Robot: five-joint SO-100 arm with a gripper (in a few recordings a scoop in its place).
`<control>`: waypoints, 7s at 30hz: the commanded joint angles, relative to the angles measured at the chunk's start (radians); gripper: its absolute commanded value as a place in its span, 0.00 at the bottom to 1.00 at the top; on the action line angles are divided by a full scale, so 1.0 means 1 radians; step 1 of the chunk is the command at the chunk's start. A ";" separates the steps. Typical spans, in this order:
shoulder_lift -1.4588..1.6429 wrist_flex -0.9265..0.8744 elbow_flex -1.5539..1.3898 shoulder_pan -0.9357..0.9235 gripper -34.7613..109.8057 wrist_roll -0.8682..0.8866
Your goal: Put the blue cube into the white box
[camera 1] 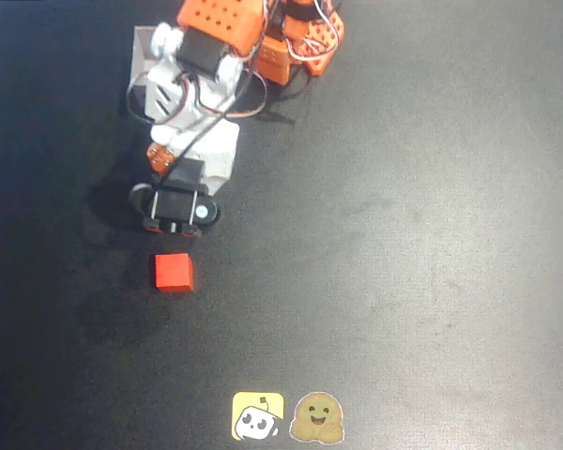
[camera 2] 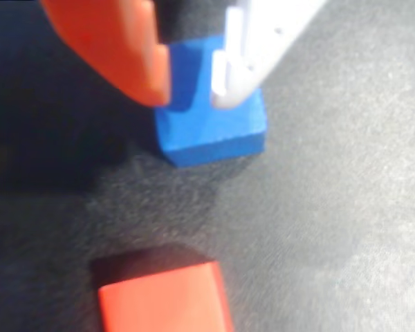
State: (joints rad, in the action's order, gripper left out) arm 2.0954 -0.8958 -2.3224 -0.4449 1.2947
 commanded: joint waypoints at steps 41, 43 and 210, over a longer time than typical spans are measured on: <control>-0.069 0.064 -0.063 0.091 0.43 0.009; -0.069 0.060 -0.071 0.092 0.43 0.008; 1.141 -0.279 -0.413 -0.232 0.24 0.067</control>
State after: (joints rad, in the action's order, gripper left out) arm 3.2290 -1.1996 -2.7412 -0.7685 1.2901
